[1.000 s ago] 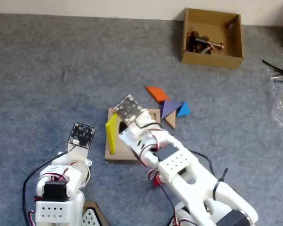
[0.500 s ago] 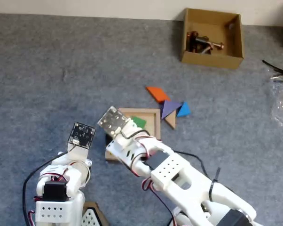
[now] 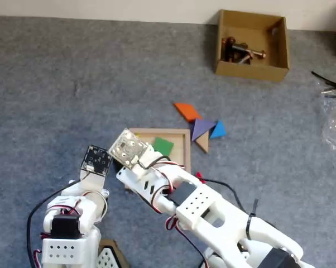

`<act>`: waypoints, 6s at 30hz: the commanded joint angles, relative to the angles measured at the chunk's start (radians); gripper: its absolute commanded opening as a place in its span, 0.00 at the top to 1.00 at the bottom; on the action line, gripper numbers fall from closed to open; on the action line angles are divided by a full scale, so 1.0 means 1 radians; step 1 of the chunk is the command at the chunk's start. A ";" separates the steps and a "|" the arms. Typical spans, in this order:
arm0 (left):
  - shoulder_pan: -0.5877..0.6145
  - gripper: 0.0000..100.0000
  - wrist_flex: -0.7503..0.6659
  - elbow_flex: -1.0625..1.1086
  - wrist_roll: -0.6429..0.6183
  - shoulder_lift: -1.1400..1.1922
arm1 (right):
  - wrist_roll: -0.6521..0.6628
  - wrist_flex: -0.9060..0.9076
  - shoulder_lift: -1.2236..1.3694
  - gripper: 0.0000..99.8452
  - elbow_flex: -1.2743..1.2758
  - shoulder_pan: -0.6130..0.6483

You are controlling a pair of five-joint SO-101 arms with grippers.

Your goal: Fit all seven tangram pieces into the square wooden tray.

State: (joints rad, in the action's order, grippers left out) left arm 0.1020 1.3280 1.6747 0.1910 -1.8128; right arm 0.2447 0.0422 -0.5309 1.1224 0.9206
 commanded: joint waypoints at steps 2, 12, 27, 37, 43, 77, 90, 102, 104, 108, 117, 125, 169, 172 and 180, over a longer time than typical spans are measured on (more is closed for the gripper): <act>0.004 0.99 0.005 0.021 -0.008 -0.008 | -0.003 -0.036 -0.002 1.00 -0.051 0.013; 0.004 0.99 0.005 0.021 -0.008 -0.008 | -0.005 -0.038 0.035 1.00 -0.051 0.015; 0.004 0.99 0.005 0.021 -0.008 -0.008 | -0.005 -0.120 0.156 1.00 -0.051 0.004; 0.004 0.99 0.005 0.021 -0.008 -0.008 | -0.005 -0.120 0.160 1.00 -0.033 -0.068; 0.004 0.99 0.005 0.021 -0.008 -0.008 | -0.005 -0.120 0.163 1.00 -0.021 -0.070; 0.004 0.99 0.005 0.021 -0.008 -0.008 | -0.005 -0.120 0.162 1.00 0.019 -0.139; 0.004 0.99 0.005 0.021 -0.008 -0.008 | -0.003 -0.059 0.165 1.00 0.019 -0.182; 0.004 0.99 0.005 0.021 -0.008 -0.008 | -0.003 -0.056 0.162 1.00 0.065 -0.200; 0.004 0.99 0.005 0.021 -0.008 -0.008 | -0.003 -0.056 0.160 1.00 0.067 -0.200; 0.004 0.99 0.005 0.021 -0.008 -0.008 | -0.003 -0.056 0.163 1.00 0.068 -0.200; 0.004 0.99 0.005 0.021 -0.008 -0.008 | -0.003 -0.056 0.157 1.00 0.068 -0.200; 0.004 0.99 0.005 0.021 -0.008 -0.008 | -0.003 -0.058 0.156 1.00 0.068 -0.219; 0.004 0.99 0.005 0.021 -0.008 -0.008 | 0.115 0.825 0.165 0.93 -0.461 -0.401; 0.004 0.99 0.005 0.021 -0.008 -0.008 | 0.115 0.938 0.166 0.93 -0.535 -0.406; 0.004 0.99 0.005 0.021 -0.008 -0.008 | 0.107 1.202 0.369 0.93 -0.852 -0.410</act>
State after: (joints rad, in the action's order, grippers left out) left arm 0.1020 1.3280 1.6747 0.1910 -1.8128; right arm 0.3475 1.1454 -0.2501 0.4503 0.5263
